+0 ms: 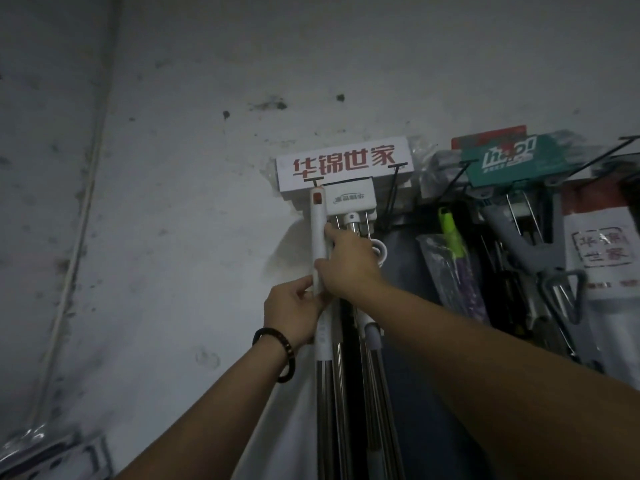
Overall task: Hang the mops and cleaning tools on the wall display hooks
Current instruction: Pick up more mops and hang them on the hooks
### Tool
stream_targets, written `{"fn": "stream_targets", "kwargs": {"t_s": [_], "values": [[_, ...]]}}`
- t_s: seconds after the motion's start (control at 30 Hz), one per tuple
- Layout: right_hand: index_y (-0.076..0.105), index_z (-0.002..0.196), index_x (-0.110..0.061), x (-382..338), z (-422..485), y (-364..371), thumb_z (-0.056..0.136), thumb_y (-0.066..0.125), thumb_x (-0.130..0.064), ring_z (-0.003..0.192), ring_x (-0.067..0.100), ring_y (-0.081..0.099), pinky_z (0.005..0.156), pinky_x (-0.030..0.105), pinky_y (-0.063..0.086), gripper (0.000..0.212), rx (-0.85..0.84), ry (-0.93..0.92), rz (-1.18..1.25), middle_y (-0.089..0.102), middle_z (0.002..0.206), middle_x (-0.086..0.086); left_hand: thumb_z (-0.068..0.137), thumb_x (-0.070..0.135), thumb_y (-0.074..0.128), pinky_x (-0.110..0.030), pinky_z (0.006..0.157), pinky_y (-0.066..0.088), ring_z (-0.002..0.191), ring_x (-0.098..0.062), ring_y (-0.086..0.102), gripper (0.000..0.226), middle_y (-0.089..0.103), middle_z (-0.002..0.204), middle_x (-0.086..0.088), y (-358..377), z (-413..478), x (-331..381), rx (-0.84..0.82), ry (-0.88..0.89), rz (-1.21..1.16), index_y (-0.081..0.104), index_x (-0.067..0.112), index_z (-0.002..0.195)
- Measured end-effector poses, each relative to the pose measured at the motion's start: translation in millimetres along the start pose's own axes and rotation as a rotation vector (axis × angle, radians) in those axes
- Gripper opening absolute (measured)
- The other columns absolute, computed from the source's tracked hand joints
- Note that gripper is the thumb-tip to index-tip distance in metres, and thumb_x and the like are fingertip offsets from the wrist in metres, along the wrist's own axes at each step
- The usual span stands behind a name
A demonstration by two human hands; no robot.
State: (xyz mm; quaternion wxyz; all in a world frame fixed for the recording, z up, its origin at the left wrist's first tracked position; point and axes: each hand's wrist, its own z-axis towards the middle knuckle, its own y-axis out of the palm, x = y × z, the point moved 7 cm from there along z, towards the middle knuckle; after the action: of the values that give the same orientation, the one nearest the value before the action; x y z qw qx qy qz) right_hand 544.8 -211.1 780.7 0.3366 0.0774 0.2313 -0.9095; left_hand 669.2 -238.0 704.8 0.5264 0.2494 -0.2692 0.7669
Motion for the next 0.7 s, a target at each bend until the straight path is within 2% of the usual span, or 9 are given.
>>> {"fn": "stream_targets", "kwargs": {"t_s": [0.07, 0.13, 0.2, 0.27, 0.33, 0.4, 0.5, 0.6, 0.7], "values": [[0.053, 0.144, -0.018, 2, 2, 5, 0.095, 0.065, -0.012, 0.114, 0.035, 0.066, 0.08, 0.034, 0.053, 0.05, -0.003, -0.01, -0.015, 0.066, 0.13, 0.012, 0.065, 0.059, 0.066, -0.057, 0.072, 0.065, 0.08, -0.038, 0.074, 0.03, 0.071, 0.068, -0.01, 2, 1, -2, 0.032, 0.013, 0.014, 0.078, 0.047, 0.089], [0.052, 0.142, -0.016, 4, 5, 8, 0.095, 0.066, -0.011, 0.111, 0.035, 0.068, 0.078, 0.035, 0.055, 0.049, -0.005, -0.016, -0.038, 0.068, 0.127, 0.013, 0.07, 0.053, 0.064, -0.056, 0.072, 0.065, 0.077, -0.034, 0.075, 0.015, 0.073, 0.069, -0.01, 4, 0, -2, 0.057, 0.02, 0.021, 0.074, 0.059, 0.08], [0.054, 0.137, -0.014, 4, 8, 9, 0.094, 0.068, -0.011, 0.11, 0.036, 0.069, 0.077, 0.035, 0.055, 0.045, -0.005, -0.024, -0.068, 0.069, 0.124, 0.014, 0.083, 0.043, 0.067, -0.055, 0.07, 0.065, 0.072, -0.029, 0.074, 0.022, 0.074, 0.07, -0.009, 4, 0, -1, 0.092, 0.041, 0.059, 0.071, 0.063, 0.074], [0.057, 0.131, -0.012, 4, 11, 10, 0.094, 0.069, -0.011, 0.11, 0.036, 0.069, 0.081, 0.038, 0.058, 0.038, 0.006, -0.029, -0.096, 0.07, 0.121, 0.014, 0.093, 0.035, 0.068, -0.052, 0.069, 0.065, 0.069, -0.027, 0.072, 0.029, 0.075, 0.07, -0.006, 4, 3, 0, 0.12, 0.066, 0.114, 0.07, 0.058, 0.075], [0.061, 0.124, -0.012, 5, 15, 10, 0.094, 0.068, -0.008, 0.109, 0.035, 0.069, 0.085, 0.042, 0.062, 0.032, 0.022, -0.034, -0.123, 0.071, 0.117, 0.014, 0.096, 0.034, 0.068, -0.048, 0.068, 0.065, 0.065, -0.02, 0.069, 0.018, 0.075, 0.07, -0.002, 5, 8, -2, 0.132, 0.078, 0.135, 0.074, 0.05, 0.091], [0.063, 0.12, -0.013, 5, 18, 12, 0.093, 0.067, -0.006, 0.107, 0.034, 0.07, 0.079, 0.039, 0.06, 0.029, 0.013, -0.028, -0.126, 0.071, 0.114, 0.014, 0.097, 0.034, 0.067, -0.045, 0.068, 0.065, 0.061, -0.016, 0.066, 0.014, 0.073, 0.068, 0.001, 5, 14, -7, 0.136, 0.083, 0.167, 0.077, 0.042, 0.103], [0.063, 0.118, -0.01, 3, 18, 22, 0.091, 0.067, -0.006, 0.106, 0.034, 0.07, 0.07, 0.033, 0.046, 0.027, -0.063, -0.019, -0.155, 0.069, 0.115, 0.015, 0.096, 0.029, 0.064, -0.043, 0.063, 0.062, 0.056, -0.015, 0.059, 0.02, 0.068, 0.06, 0.001, 4, 21, -18, 0.129, 0.048, 0.178, 0.077, 0.037, 0.084], [0.064, 0.115, -0.006, 1, 10, 34, 0.094, 0.066, -0.015, 0.105, 0.034, 0.068, 0.071, 0.033, 0.046, 0.023, -0.116, -0.007, -0.156, 0.068, 0.115, 0.017, 0.09, 0.004, 0.057, -0.037, 0.058, 0.054, 0.061, -0.022, 0.059, 0.038, 0.062, 0.057, -0.001, 5, 28, -34, 0.148, -0.018, 0.307, 0.062, 0.025, 0.059], [0.067, 0.111, -0.004, 3, -3, 51, 0.102, 0.059, -0.029, 0.101, 0.033, 0.069, 0.072, 0.033, 0.048, 0.027, -0.163, -0.005, -0.143, 0.067, 0.111, 0.018, 0.086, -0.002, 0.063, -0.03, 0.065, 0.047, 0.078, -0.024, 0.064, 0.022, 0.066, 0.078, -0.001, 12, 38, -43, 0.091, -0.072, 0.523, 0.057, 0.015, 0.073]]}}
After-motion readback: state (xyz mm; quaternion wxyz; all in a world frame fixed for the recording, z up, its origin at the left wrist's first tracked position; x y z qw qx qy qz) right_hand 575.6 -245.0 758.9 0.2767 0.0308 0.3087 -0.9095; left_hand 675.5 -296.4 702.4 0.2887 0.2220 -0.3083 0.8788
